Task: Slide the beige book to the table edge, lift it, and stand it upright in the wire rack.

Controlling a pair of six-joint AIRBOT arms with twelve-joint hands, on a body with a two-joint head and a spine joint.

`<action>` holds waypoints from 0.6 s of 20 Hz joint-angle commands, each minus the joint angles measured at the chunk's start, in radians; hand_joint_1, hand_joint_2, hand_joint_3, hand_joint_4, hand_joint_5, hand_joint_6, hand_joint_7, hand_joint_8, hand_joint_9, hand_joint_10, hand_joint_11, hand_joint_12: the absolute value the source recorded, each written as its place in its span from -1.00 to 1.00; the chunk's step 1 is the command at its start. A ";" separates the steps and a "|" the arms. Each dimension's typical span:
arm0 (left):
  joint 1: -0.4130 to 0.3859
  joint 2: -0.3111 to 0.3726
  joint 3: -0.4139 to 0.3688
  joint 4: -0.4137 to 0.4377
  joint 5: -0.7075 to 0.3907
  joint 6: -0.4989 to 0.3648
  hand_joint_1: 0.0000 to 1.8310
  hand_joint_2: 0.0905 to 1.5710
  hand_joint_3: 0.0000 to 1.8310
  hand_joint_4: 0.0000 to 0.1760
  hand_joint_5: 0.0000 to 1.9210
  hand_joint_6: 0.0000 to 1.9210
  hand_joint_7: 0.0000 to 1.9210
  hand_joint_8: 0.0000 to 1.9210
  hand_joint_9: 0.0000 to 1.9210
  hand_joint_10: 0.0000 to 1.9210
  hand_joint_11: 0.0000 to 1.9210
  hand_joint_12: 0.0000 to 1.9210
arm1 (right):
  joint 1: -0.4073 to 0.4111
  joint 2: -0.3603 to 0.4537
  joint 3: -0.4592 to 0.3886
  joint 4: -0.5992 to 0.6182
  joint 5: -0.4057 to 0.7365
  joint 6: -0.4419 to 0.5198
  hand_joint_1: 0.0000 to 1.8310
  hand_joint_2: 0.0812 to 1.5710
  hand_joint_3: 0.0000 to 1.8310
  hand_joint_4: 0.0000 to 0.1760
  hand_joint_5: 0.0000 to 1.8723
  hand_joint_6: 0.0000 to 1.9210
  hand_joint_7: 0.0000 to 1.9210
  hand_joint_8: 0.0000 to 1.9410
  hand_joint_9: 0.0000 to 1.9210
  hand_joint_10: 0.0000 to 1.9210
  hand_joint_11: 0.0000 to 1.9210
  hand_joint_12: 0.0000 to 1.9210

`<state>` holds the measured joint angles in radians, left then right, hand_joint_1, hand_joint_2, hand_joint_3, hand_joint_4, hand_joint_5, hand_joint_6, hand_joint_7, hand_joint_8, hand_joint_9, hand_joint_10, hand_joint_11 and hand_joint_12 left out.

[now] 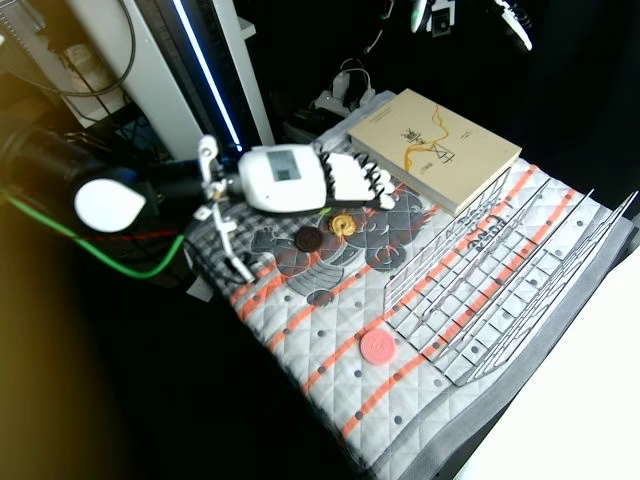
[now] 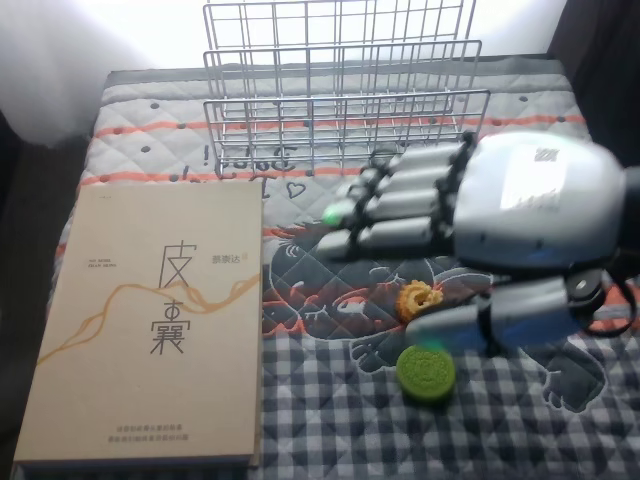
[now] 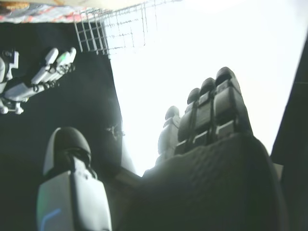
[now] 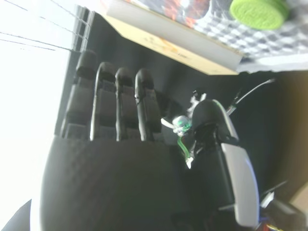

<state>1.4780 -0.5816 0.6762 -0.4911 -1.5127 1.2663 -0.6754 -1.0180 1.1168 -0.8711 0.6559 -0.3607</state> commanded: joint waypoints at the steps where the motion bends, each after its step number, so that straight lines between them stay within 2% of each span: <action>1: -0.001 0.001 0.003 -0.015 -0.127 -0.008 -0.38 0.05 -1.00 1.00 -0.94 -0.99 -1.00 -1.00 -0.97 -0.99 -1.00 -1.00 | 0.022 -0.010 0.012 0.019 0.073 0.025 -1.00 0.75 -1.00 -1.00 -0.79 -1.00 -0.84 -1.00 -0.85 -1.00 -0.87 -0.67; 5: -0.001 0.000 0.007 -0.007 -0.116 -0.012 -0.38 0.04 -1.00 1.00 -0.93 -0.99 -1.00 -1.00 -0.99 -1.00 -1.00 -1.00 | 0.054 -0.053 0.044 -0.098 0.055 0.114 -1.00 0.77 -0.99 -1.00 -0.81 -1.00 -0.83 -0.99 -0.82 -0.99 -0.87 -0.66; 7: -0.001 -0.004 0.010 -0.005 -0.112 -0.024 -0.36 0.04 -1.00 1.00 -0.92 -0.99 -1.00 -1.00 -0.97 -0.99 -1.00 -1.00 | 0.060 -0.070 0.051 -0.127 0.053 0.124 -1.00 0.77 -1.00 -1.00 -0.82 -1.00 -0.84 -1.00 -0.84 -1.00 -0.93 -0.60; 12: -0.001 -0.011 0.019 0.003 -0.096 -0.044 -0.36 0.04 -1.00 1.00 -0.89 -0.98 -1.00 -1.00 -0.92 -0.97 -0.99 -1.00 | 0.060 -0.110 0.069 -0.152 0.053 0.138 -1.00 0.77 -1.00 -1.00 -0.83 -1.00 -0.85 -1.00 -0.86 -1.00 -0.98 -0.61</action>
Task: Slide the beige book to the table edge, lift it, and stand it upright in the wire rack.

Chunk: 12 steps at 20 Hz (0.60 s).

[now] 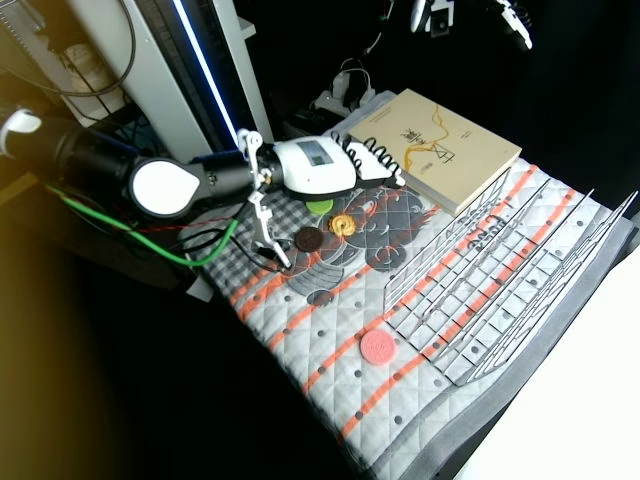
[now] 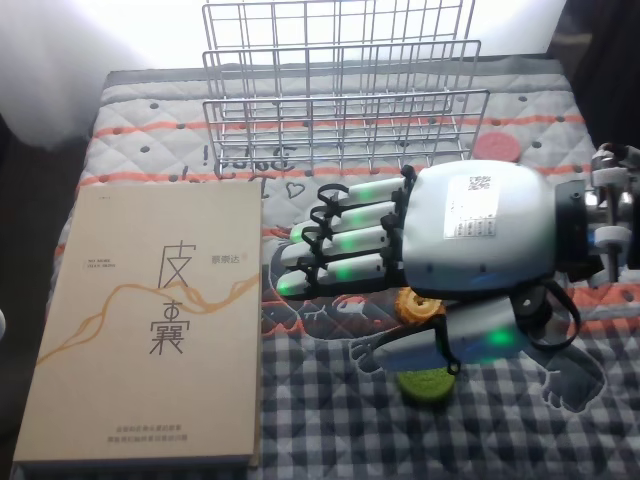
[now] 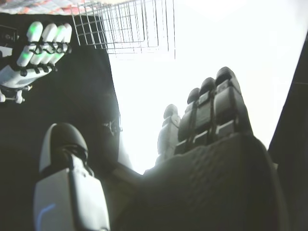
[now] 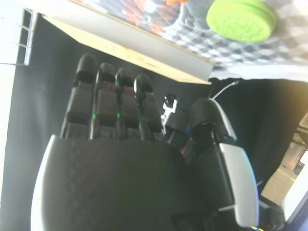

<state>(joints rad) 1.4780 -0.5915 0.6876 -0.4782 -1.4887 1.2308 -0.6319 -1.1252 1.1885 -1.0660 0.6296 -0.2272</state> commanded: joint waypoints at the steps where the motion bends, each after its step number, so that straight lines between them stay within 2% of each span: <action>1: -0.001 -0.001 0.009 -0.007 -0.118 -0.011 -0.36 0.04 -1.00 1.00 -0.88 -0.98 -1.00 -1.00 -0.94 -0.99 -1.00 -1.00 | 0.020 -0.014 0.005 0.028 0.079 0.023 -1.00 0.77 -1.00 -1.00 -0.83 -1.00 -0.85 -1.00 -0.86 -1.00 -0.99 -0.62; 6: -0.001 -0.005 0.015 -0.001 -0.114 -0.030 -0.28 0.02 -1.00 1.00 -0.85 -0.98 -1.00 -1.00 -0.96 -0.99 -0.99 -0.99 | 0.029 -0.059 0.035 -0.032 0.080 0.077 -1.00 0.73 -1.00 -1.00 -0.89 -1.00 -0.89 -1.00 -0.90 -1.00 -1.00 -0.60; 7: -0.001 -0.008 0.019 0.000 -0.113 -0.042 -0.28 0.03 -1.00 1.00 -0.84 -0.98 -1.00 -1.00 -0.93 -0.98 -0.99 -0.99 | 0.030 -0.065 0.040 -0.038 0.080 0.081 -1.00 0.73 -1.00 -1.00 -0.89 -1.00 -0.90 -1.00 -0.92 -1.00 -1.00 -0.70; 10: -0.001 -0.010 0.024 0.004 -0.112 -0.057 -0.30 0.02 -1.00 1.00 -0.83 -0.98 -0.99 -1.00 -0.89 -0.97 -0.97 -0.97 | 0.030 -0.069 0.046 -0.048 0.080 0.100 -1.00 0.73 -1.00 -1.00 -0.87 -0.99 -0.89 -0.99 -0.91 -0.99 -1.00 -0.73; 11: -0.001 -0.011 0.023 0.004 -0.112 -0.058 -0.30 0.02 -1.00 1.00 -0.83 -0.99 -0.99 -1.00 -0.87 -0.99 -0.99 -0.90 | 0.030 -0.068 0.048 -0.048 0.080 0.109 -1.00 0.73 -1.00 -1.00 -0.87 -0.99 -0.89 -0.99 -0.91 -1.00 -1.00 -0.73; 12: -0.001 -0.011 0.023 0.004 -0.112 -0.058 -0.33 0.04 -1.00 1.00 -0.83 -1.00 -0.99 -1.00 -0.86 -0.99 -1.00 -0.85 | 0.030 -0.068 0.048 -0.048 0.080 0.115 -1.00 0.73 -1.00 -1.00 -0.86 -1.00 -0.88 -1.00 -0.89 -1.00 -1.00 -0.61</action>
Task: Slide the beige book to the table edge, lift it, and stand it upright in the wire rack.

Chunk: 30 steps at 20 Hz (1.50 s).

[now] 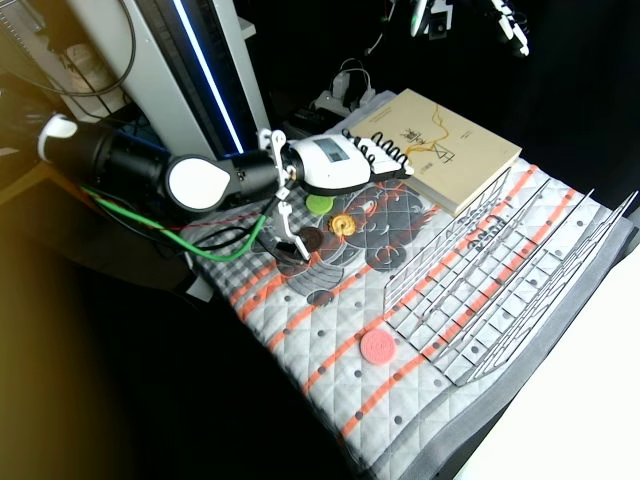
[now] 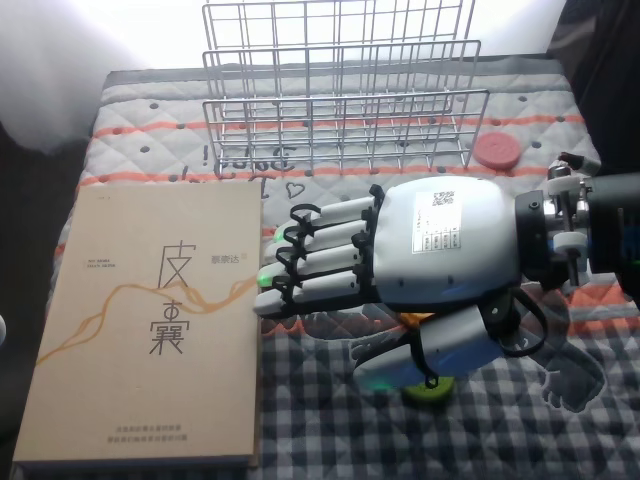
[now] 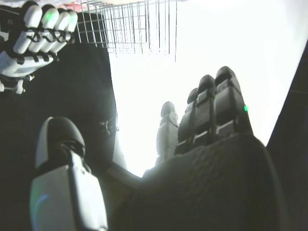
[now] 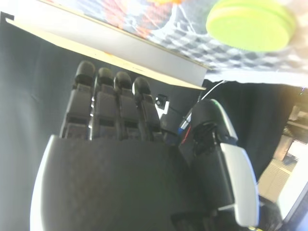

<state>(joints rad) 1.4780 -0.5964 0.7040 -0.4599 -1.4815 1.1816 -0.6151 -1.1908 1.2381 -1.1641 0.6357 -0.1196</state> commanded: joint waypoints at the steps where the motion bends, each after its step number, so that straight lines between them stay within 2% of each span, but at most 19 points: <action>1: -0.001 -0.007 0.006 -0.014 -0.119 -0.009 -0.33 0.04 -1.00 1.00 -0.83 -1.00 -0.99 -1.00 -0.86 -0.99 -1.00 -0.85 | 0.013 -0.003 -0.002 0.050 0.074 0.012 -1.00 0.73 -1.00 -1.00 -0.86 -1.00 -0.88 -1.00 -0.89 -1.00 -1.00 -0.61; 3: -0.001 -0.012 0.005 -0.015 -0.119 -0.009 -0.36 0.06 -0.99 1.00 -0.86 -1.00 -1.00 -1.00 -0.89 -1.00 -1.00 -0.85 | 0.013 0.000 -0.004 0.050 0.074 0.021 -1.00 0.72 -1.00 -1.00 -0.86 -1.00 -0.87 -1.00 -0.88 -1.00 -1.00 -0.59; 5: -0.001 -0.013 0.006 -0.015 -0.118 -0.009 -0.31 0.04 -1.00 1.00 -0.84 -1.00 -1.00 -1.00 -0.91 -1.00 -1.00 -0.91 | 0.013 0.002 -0.002 0.047 0.074 0.023 -1.00 0.73 -1.00 -1.00 -0.86 -1.00 -0.85 -1.00 -0.86 -1.00 -1.00 -0.48; 8: -0.001 -0.013 0.007 -0.015 -0.118 -0.010 -0.30 0.04 -1.00 1.00 -0.81 -0.99 -0.99 -1.00 -0.93 -1.00 -1.00 -0.87 | 0.003 0.000 0.010 0.036 0.073 0.028 -1.00 0.74 -1.00 -1.00 -0.85 -1.00 -0.85 -1.00 -0.86 -1.00 -1.00 -0.57; 14: -0.001 -0.020 0.009 -0.015 -0.110 -0.014 -0.28 0.04 -1.00 1.00 -0.85 -0.99 -1.00 -1.00 -0.97 -1.00 -1.00 -0.93 | -0.005 -0.010 0.019 0.030 0.073 0.049 -1.00 0.73 -1.00 -1.00 -0.83 -1.00 -0.84 -1.00 -0.85 -1.00 -1.00 -0.51; 15: -0.001 -0.021 0.009 -0.016 -0.110 -0.015 -0.29 0.04 -1.00 1.00 -0.86 -1.00 -1.00 -1.00 -0.97 -1.00 -1.00 -0.88 | -0.012 -0.016 0.027 0.029 0.072 0.049 -1.00 0.73 -1.00 -1.00 -0.83 -1.00 -0.85 -1.00 -0.85 -1.00 -1.00 -0.48; 17: -0.001 -0.023 0.011 -0.016 -0.110 -0.018 -0.27 0.05 -1.00 1.00 -0.86 -1.00 -1.00 -1.00 -0.98 -0.99 -0.99 -0.96 | -0.012 -0.037 0.041 0.021 0.067 0.049 -1.00 0.72 -1.00 -1.00 -0.83 -0.99 -0.84 -0.99 -0.84 -0.99 -1.00 -0.49; 18: -0.001 -0.024 0.012 -0.015 -0.110 -0.022 -0.29 0.06 -1.00 1.00 -0.85 -1.00 -1.00 -1.00 -0.96 -0.99 -0.97 -0.94 | -0.012 -0.054 0.050 0.012 0.064 0.052 -1.00 0.72 -1.00 -1.00 -0.82 -0.99 -0.83 -0.99 -0.84 -0.99 -0.97 -0.48; 21: -0.001 -0.024 0.012 -0.014 -0.110 -0.024 -0.33 0.07 -1.00 1.00 -0.86 -1.00 -1.00 -1.00 -0.93 -1.00 -1.00 -0.66 | -0.007 -0.082 0.070 0.007 0.062 0.057 -1.00 0.75 -0.99 -1.00 -0.81 -0.99 -0.84 -1.00 -0.84 -1.00 -0.98 -0.48; 23: -0.001 -0.024 0.015 -0.014 -0.105 -0.025 -0.34 0.08 -1.00 1.00 -0.87 -1.00 -1.00 -1.00 -0.95 -1.00 -1.00 -0.67 | -0.005 -0.096 0.082 0.007 0.057 0.058 -1.00 0.74 -1.00 -1.00 -0.81 -0.99 -0.83 -0.99 -0.84 -1.00 -0.93 -0.45; 27: -0.001 -0.023 0.016 -0.013 -0.103 -0.028 -0.34 0.07 -1.00 1.00 -0.86 -1.00 -1.00 -1.00 -0.95 -1.00 -1.00 -0.55 | 0.001 -0.116 0.099 0.008 0.048 0.058 -1.00 0.74 -1.00 -1.00 -0.82 -1.00 -0.83 -1.00 -0.84 -1.00 -0.94 -0.45; 29: -0.001 -0.024 0.015 -0.013 -0.103 -0.029 -0.32 0.07 -1.00 1.00 -0.85 -1.00 -1.00 -1.00 -0.95 -1.00 -1.00 -0.54 | 0.005 -0.126 0.108 0.009 0.042 0.058 -1.00 0.72 -1.00 -1.00 -0.82 -1.00 -0.83 -1.00 -0.84 -1.00 -0.94 -0.38; 30: -0.001 -0.024 0.015 -0.013 -0.103 -0.030 -0.32 0.08 -1.00 1.00 -0.86 -1.00 -1.00 -1.00 -0.96 -1.00 -1.00 -0.60 | 0.007 -0.130 0.113 0.011 0.039 0.058 -1.00 0.74 -1.00 -1.00 -0.81 -0.99 -0.82 -0.99 -0.81 -0.99 -0.92 -0.37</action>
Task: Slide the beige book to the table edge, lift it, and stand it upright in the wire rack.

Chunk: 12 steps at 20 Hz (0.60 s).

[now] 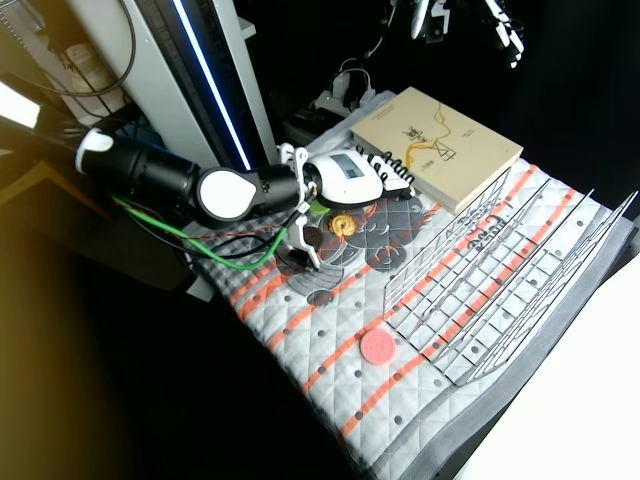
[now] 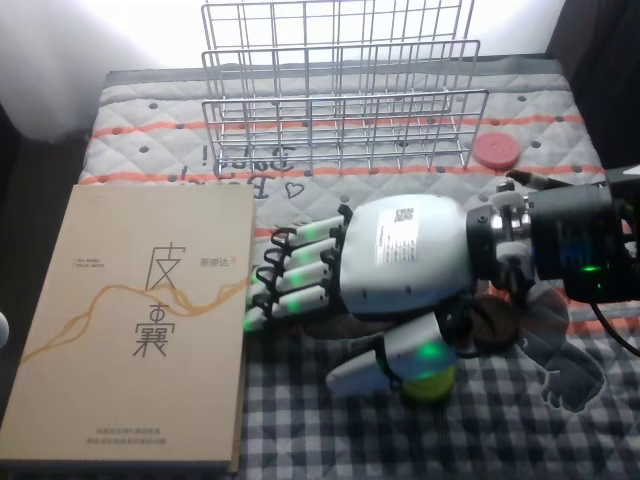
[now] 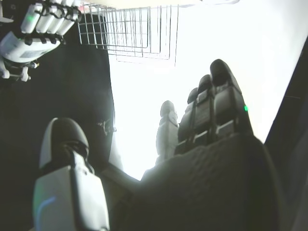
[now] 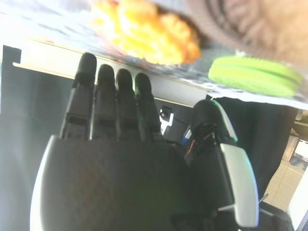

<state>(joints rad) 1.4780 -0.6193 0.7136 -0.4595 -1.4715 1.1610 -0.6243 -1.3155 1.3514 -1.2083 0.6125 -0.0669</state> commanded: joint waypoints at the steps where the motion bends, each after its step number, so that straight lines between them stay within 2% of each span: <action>1: -0.001 -0.001 0.005 -0.013 -0.113 -0.010 -0.33 0.07 -1.00 1.00 -0.86 -1.00 -1.00 -1.00 -0.95 -0.99 -1.00 -0.62 | 0.018 -0.010 0.004 0.059 0.060 0.005 -1.00 0.73 -1.00 -1.00 -0.81 -1.00 -0.81 -1.00 -0.74 -1.00 -0.89 -0.28; 2: -0.001 -0.001 0.005 -0.013 -0.113 -0.010 -0.32 0.07 -1.00 1.00 -0.86 -1.00 -1.00 -1.00 -0.94 -0.99 -1.00 -0.62 | 0.021 -0.017 0.011 0.061 0.057 0.005 -1.00 0.74 -1.00 -1.00 -0.81 -1.00 -0.81 -1.00 -0.72 -1.00 -0.92 -0.22; 10: -0.001 -0.003 0.006 -0.013 -0.113 -0.012 -0.30 0.06 -1.00 1.00 -0.87 -1.00 -0.99 -1.00 -0.94 -0.99 -1.00 -0.61 | 0.030 -0.054 0.048 0.075 0.040 0.005 -1.00 0.74 -1.00 -1.00 -0.79 -0.99 -0.82 -1.00 -0.74 -1.00 -0.96 -0.28; 12: -0.001 -0.005 0.006 -0.013 -0.113 -0.012 -0.29 0.07 -1.00 1.00 -0.87 -1.00 -1.00 -1.00 -0.95 -1.00 -1.00 -0.61 | 0.030 -0.064 0.057 0.084 0.037 0.005 -1.00 0.73 -1.00 -1.00 -0.82 -1.00 -0.82 -1.00 -0.71 -1.00 -0.95 -0.15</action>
<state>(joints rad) 1.4780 -0.6212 0.7136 -0.4599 -1.4696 1.1568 -0.6029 -1.3731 1.4097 -1.1774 0.5861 -0.0666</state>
